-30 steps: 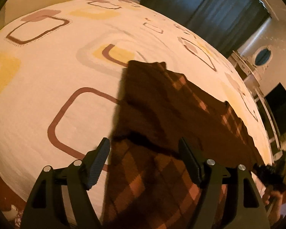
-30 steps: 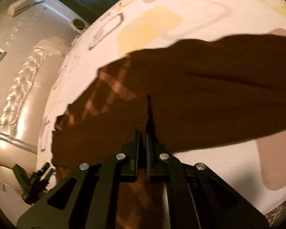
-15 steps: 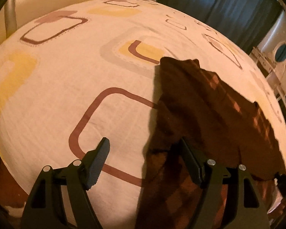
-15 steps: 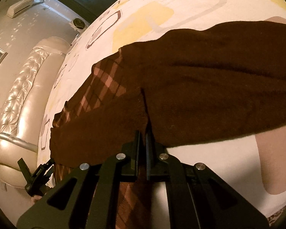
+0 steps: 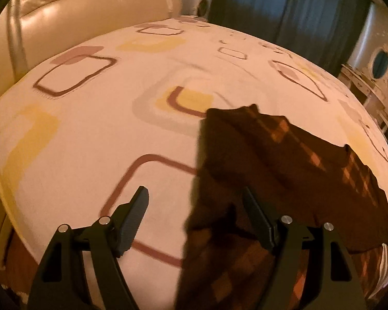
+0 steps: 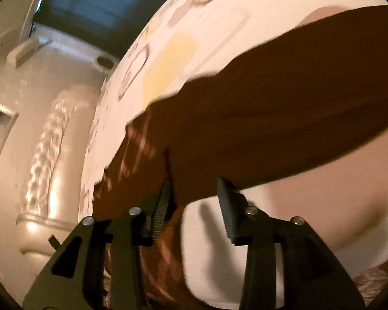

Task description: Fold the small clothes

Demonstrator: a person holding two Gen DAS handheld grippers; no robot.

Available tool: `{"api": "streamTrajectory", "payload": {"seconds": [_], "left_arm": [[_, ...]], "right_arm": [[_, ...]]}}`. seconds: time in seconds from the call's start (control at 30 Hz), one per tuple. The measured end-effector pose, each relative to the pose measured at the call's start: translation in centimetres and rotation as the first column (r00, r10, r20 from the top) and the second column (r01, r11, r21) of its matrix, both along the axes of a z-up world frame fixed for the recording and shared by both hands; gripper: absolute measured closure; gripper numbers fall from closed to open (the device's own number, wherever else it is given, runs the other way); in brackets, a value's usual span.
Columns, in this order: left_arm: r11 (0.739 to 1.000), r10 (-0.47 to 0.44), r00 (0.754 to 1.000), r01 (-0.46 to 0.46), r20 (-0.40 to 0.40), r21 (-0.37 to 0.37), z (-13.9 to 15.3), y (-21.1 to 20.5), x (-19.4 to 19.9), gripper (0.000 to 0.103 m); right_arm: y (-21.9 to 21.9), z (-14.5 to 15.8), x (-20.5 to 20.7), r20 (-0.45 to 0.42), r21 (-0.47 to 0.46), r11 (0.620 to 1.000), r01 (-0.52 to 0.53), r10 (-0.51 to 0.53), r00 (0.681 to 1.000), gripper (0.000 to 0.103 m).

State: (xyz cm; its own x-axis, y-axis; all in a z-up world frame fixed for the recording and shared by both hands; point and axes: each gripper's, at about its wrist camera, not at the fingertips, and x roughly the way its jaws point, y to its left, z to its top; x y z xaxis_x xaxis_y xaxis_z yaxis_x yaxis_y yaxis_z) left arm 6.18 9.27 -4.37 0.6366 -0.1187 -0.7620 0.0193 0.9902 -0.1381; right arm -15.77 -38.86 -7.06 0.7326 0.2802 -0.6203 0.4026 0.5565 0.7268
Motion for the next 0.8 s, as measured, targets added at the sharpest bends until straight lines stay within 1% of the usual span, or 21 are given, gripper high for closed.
{"api": "streamTrajectory", "payload": {"seconds": [0.03, 0.1, 0.17, 0.2, 0.3, 0.37, 0.4, 0.5, 0.53, 0.6, 0.67, 0.7, 0.73, 0.77, 0.8], "left_arm": [[1.000, -0.014, 1.000, 0.014, -0.006, 0.007, -0.1, -0.4, 0.3, 0.029], [0.998, -0.044, 0.998, 0.046, -0.045, 0.033, -1.0, -1.3, 1.1, 0.028], [0.998, -0.051, 0.995, 0.055, -0.086, 0.043, -2.1, -1.7, 1.6, 0.027], [0.998, -0.047, 0.996, 0.051, -0.082, 0.042, -2.3, -1.7, 1.6, 0.026], [0.999, -0.040, 0.996, 0.042, -0.078, 0.021, -2.4, -1.4, 1.6, 0.024], [0.999, -0.038, 0.996, 0.039, -0.085, 0.010, -2.5, -1.3, 1.8, 0.023], [0.999, -0.038, 0.995, 0.039, -0.087, 0.009, -2.6, -1.3, 1.8, 0.022], [0.999, -0.033, 0.995, 0.035, -0.089, 0.023, -2.7, -1.7, 1.8, 0.020], [0.999, -0.031, 0.996, 0.033, -0.089, 0.029, -2.7, -1.8, 1.7, 0.019], [0.999, -0.027, 0.996, 0.031, -0.088, 0.041, -2.7, -2.1, 1.7, 0.019], [0.999, -0.022, 0.996, 0.026, -0.092, 0.044, -2.6, -2.1, 1.8, 0.019], [0.999, -0.021, 0.995, 0.025, -0.094, 0.043, -2.6, -2.1, 1.8, 0.019], [0.999, -0.019, 0.995, 0.023, -0.097, 0.042, -2.6, -2.1, 1.9, 0.019], [0.999, -0.018, 0.995, 0.022, -0.100, 0.040, -2.6, -2.1, 1.9, 0.019], [0.999, -0.017, 0.994, 0.021, -0.104, 0.038, -2.6, -2.1, 1.9, 0.019]], "right_arm": [[-1.3, 0.2, -1.1, 0.007, 0.005, 0.999, 0.044, -0.044, 0.999, 0.063], [-3.7, 0.5, -3.0, 0.023, 0.018, 0.992, 0.126, -0.127, 0.992, 0.062], [-7.0, 0.9, -5.6, 0.038, 0.017, 0.969, 0.248, -0.249, 0.968, 0.062], [-8.2, 0.9, -6.5, 0.043, 0.015, 0.956, 0.294, -0.294, 0.955, 0.062], [-12.9, 0.9, -10.9, 0.050, 0.014, 0.875, 0.483, -0.483, 0.874, 0.062], [-15.8, 0.4, -14.1, 0.038, 0.026, 0.799, 0.601, -0.601, 0.798, 0.062], [-17.2, -0.1, -15.8, 0.038, 0.048, 0.753, 0.656, -0.658, 0.752, 0.061], [-19.6, -1.3, -18.5, 0.028, 0.086, 0.675, 0.733, -0.737, 0.675, 0.061], [-20.4, -1.9, -19.1, 0.038, 0.116, 0.660, 0.743, -0.750, 0.660, 0.060], [-21.3, -2.8, -19.2, 0.046, 0.170, 0.663, 0.729, -0.744, 0.666, 0.057], [-21.8, -3.2, -18.8, 0.040, 0.175, 0.669, 0.723, -0.738, 0.673, 0.057], [-22.0, -3.3, -18.8, 0.043, 0.176, 0.664, 0.727, -0.743, 0.668, 0.057], [-22.2, -3.4, -18.8, 0.046, 0.181, 0.655, 0.734, -0.751, 0.659, 0.057], [-22.5, -3.5, -19.1, 0.050, 0.190, 0.639, 0.746, -0.765, 0.642, 0.057], [-22.7, -3.5, -19.6, 0.056, 0.197, 0.608, 0.769, -0.790, 0.610, 0.057]]}}
